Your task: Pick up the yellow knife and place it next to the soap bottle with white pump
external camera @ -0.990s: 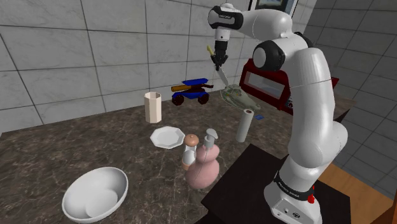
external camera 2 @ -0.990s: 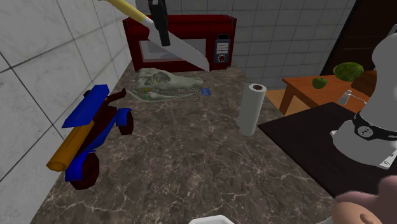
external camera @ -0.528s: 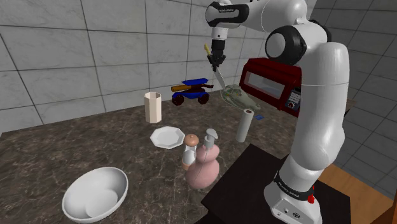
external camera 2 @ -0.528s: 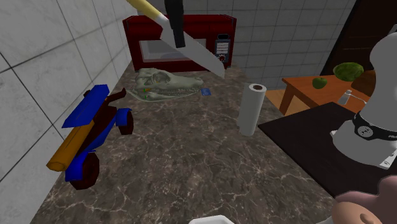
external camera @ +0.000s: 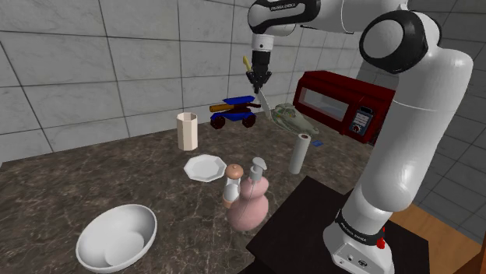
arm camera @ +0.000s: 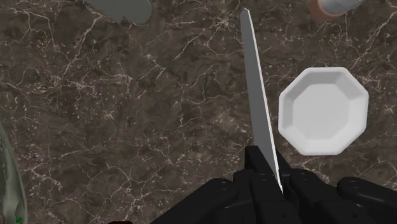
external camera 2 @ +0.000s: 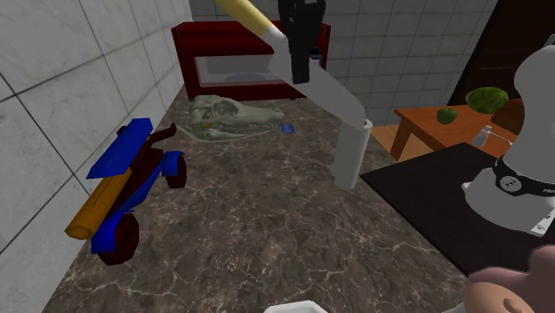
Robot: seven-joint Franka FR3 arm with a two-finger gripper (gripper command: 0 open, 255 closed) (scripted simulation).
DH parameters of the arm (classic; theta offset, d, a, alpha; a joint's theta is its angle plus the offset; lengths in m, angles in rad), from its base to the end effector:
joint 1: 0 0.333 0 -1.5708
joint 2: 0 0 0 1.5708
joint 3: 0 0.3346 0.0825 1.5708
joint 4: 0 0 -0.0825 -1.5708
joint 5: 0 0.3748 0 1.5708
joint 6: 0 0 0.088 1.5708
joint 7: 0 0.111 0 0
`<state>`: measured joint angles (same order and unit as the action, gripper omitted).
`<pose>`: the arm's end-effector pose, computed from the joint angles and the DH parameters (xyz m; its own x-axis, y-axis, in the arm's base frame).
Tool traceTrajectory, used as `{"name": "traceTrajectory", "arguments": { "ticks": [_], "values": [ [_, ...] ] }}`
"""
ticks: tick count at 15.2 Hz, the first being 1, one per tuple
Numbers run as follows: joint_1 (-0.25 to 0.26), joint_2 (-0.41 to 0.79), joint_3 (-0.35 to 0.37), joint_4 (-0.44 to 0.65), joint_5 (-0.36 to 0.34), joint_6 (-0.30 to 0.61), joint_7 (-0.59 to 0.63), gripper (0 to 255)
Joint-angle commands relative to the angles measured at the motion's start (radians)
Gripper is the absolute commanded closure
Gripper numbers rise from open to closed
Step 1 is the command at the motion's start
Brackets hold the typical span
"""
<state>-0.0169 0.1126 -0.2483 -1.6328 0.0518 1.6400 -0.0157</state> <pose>0.5611 -0.1395 0.5546 0.9628 -0.2503 -0.1014 -0.2540 -0.9669 -0.0250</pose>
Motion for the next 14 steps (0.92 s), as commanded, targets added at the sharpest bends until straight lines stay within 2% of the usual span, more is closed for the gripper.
{"name": "traceTrajectory", "arguments": {
  "ticks": [1,7,14],
  "values": [
    [0.025,-0.029,0.018,-0.034,-0.004,0.008,0.045,255],
    [0.098,-0.142,0.085,-0.172,-0.014,0.039,0.184,255],
    [0.174,-0.230,0.174,-0.274,-0.003,0.062,0.348,255]
  ]
}}
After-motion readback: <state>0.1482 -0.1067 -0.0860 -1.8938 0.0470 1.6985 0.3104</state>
